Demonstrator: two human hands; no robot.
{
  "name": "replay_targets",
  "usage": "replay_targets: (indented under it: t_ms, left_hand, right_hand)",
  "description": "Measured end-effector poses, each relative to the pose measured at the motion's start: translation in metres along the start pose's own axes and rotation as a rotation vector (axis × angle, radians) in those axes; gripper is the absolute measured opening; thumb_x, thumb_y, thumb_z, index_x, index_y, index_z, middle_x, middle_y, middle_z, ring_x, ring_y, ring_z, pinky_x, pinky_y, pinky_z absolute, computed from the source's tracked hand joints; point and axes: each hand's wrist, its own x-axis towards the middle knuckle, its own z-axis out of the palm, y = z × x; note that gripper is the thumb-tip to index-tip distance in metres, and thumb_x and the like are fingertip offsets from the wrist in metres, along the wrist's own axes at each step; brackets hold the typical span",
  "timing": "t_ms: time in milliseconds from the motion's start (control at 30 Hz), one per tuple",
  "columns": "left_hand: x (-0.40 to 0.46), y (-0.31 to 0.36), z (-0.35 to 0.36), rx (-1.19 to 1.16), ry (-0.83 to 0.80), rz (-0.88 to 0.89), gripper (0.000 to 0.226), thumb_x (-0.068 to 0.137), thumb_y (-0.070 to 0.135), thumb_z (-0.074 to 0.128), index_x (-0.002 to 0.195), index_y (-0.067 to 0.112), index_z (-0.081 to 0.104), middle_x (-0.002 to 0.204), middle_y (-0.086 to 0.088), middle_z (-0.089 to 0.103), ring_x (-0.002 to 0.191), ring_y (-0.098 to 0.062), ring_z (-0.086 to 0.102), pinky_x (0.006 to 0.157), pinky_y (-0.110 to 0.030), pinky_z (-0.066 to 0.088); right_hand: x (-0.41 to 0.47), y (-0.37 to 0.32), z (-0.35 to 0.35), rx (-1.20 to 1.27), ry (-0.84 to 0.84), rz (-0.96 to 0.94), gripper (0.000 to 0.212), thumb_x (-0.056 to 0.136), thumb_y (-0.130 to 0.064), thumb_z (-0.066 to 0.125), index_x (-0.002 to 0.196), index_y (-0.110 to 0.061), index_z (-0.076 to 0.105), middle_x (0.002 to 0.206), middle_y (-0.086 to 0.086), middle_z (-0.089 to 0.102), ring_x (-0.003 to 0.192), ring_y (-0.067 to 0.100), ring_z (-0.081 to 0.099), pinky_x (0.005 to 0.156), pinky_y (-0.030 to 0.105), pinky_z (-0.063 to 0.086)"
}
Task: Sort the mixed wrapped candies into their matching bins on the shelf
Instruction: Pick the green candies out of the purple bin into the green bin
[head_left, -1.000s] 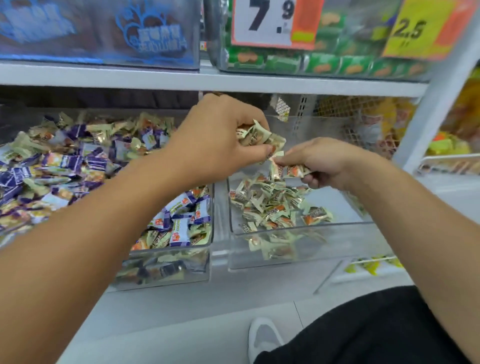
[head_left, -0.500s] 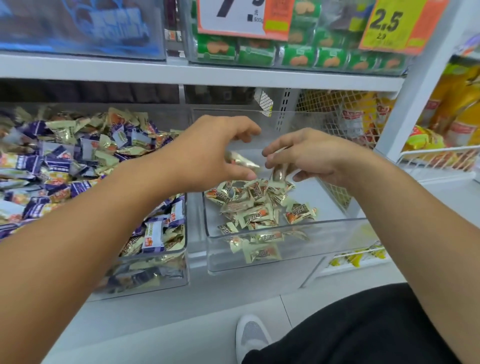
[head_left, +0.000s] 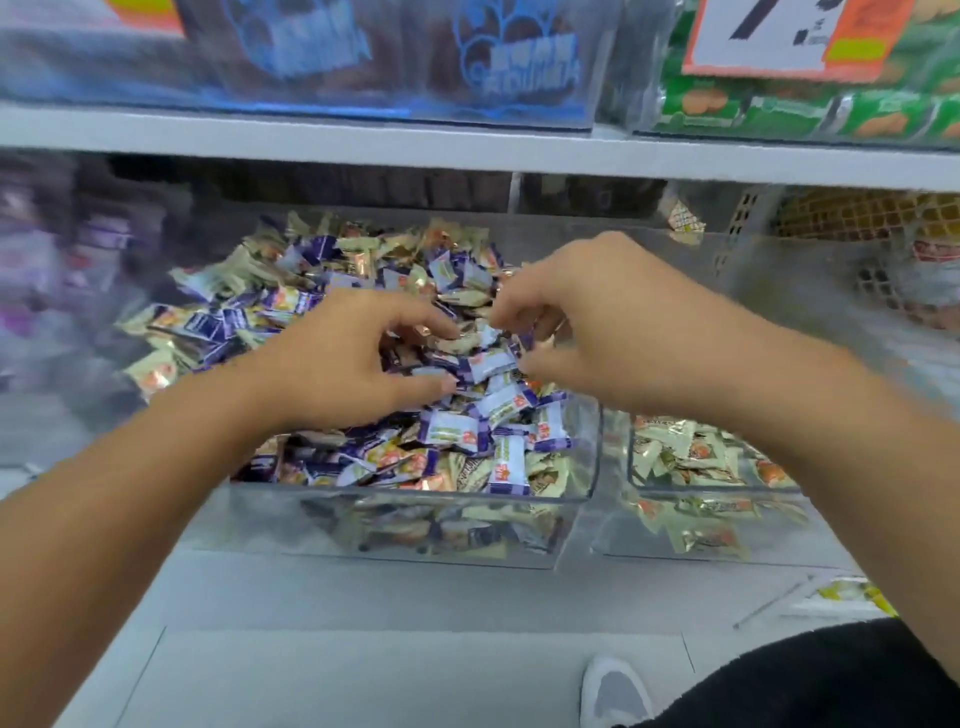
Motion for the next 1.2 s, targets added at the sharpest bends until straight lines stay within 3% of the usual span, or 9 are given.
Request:
replay_targets:
  t_ms: [167,267,400,533,633,800,967,1100,1200]
  left_hand:
    - [-0.012,-0.006,-0.008,0.105,-0.048,0.055,0.053,0.076,0.043,0.080,0.125,0.039,0.061,0.115,0.022,0.061,0.091,0.005,0.056,0.081,-0.020,0.043]
    - [-0.013,-0.014,-0.011,0.137,-0.075,0.049,0.041,0.082,0.036,0.077,0.120,0.041,0.064,0.095,0.029,0.059,0.075,0.011,0.052,0.068,-0.008,0.034]
    - [-0.015,-0.026,-0.014,0.087,-0.054,0.039,0.020,0.082,0.035,0.076,0.102,0.034,0.073,0.088,0.016,0.069,0.069,0.006,0.057,0.062,-0.012,0.039]
    - [-0.013,-0.027,-0.010,0.003,0.069,-0.002,0.035,0.081,0.048,0.073,0.112,0.032,0.067,0.088,0.019,0.066,0.074,0.004,0.056,0.061,-0.008,0.037]
    - [-0.004,-0.023,-0.006,0.110,0.078,0.036,0.049,0.083,0.048,0.071,0.128,0.032,0.060,0.119,0.012,0.065,0.093,-0.007,0.051,0.078,-0.022,0.038]
    - [0.013,-0.016,0.003,0.192,0.007,0.026,0.033,0.091,0.041,0.065,0.124,0.036,0.062,0.113,0.006,0.068,0.111,-0.019,0.048,0.092,-0.040,0.046]
    - [0.017,-0.021,0.005,0.105,0.104,0.064,0.011,0.097,0.025,0.058,0.098,0.029,0.068,0.087,0.014,0.064,0.095,-0.017,0.054,0.083,-0.039,0.047]
    - [0.014,-0.012,0.007,0.065,-0.037,0.052,0.034,0.098,0.030,0.058,0.132,0.030,0.056,0.098,0.018,0.056,0.098,-0.008,0.041,0.084,-0.024,0.033]
    - [0.019,-0.012,0.004,0.138,-0.136,0.063,0.036,0.096,0.031,0.061,0.132,0.027,0.057,0.099,0.009,0.058,0.091,-0.010,0.043,0.080,-0.025,0.032]
  right_hand:
    - [0.036,-0.012,0.007,-0.369,-0.179,0.129,0.038,0.077,-0.009,0.075,0.112,-0.018,0.064,0.099,0.008,0.061,0.078,0.031,0.061,0.062,0.035,0.051]
    - [0.045,-0.013,0.014,-0.480,-0.314,0.185,0.051,0.073,-0.017,0.083,0.118,-0.017,0.061,0.102,0.009,0.060,0.078,0.031,0.061,0.061,0.033,0.049]
    - [0.054,0.000,0.021,-0.410,-0.240,0.117,0.035,0.081,-0.004,0.070,0.111,-0.019,0.063,0.101,0.007,0.056,0.085,0.030,0.058,0.065,0.033,0.044]
    - [0.055,0.009,0.009,-0.193,-0.259,0.097,0.032,0.079,-0.029,0.082,0.109,-0.027,0.068,0.085,-0.011,0.049,0.078,0.002,0.048,0.062,0.022,0.037]
    - [0.049,0.012,0.001,-0.065,-0.222,0.108,0.039,0.081,-0.033,0.081,0.117,-0.029,0.068,0.111,-0.006,0.062,0.105,0.014,0.059,0.086,0.033,0.050]
    - [0.045,0.011,-0.005,0.040,-0.251,0.112,0.041,0.090,-0.029,0.071,0.127,-0.041,0.060,0.138,-0.008,0.054,0.122,0.013,0.054,0.102,0.036,0.044]
    - [0.044,0.010,-0.008,0.127,-0.091,0.201,0.031,0.094,-0.012,0.050,0.115,-0.024,0.069,0.081,-0.020,0.056,0.067,-0.015,0.053,0.064,0.005,0.039]
    - [0.054,0.011,0.008,-0.082,-0.003,0.197,0.017,0.084,-0.015,0.060,0.091,-0.015,0.076,0.099,0.009,0.072,0.096,0.030,0.064,0.084,0.038,0.054]
    - [0.056,0.010,0.010,-0.234,-0.233,0.142,0.016,0.076,-0.026,0.080,0.089,-0.017,0.076,0.095,0.008,0.072,0.094,0.032,0.064,0.081,0.046,0.057]
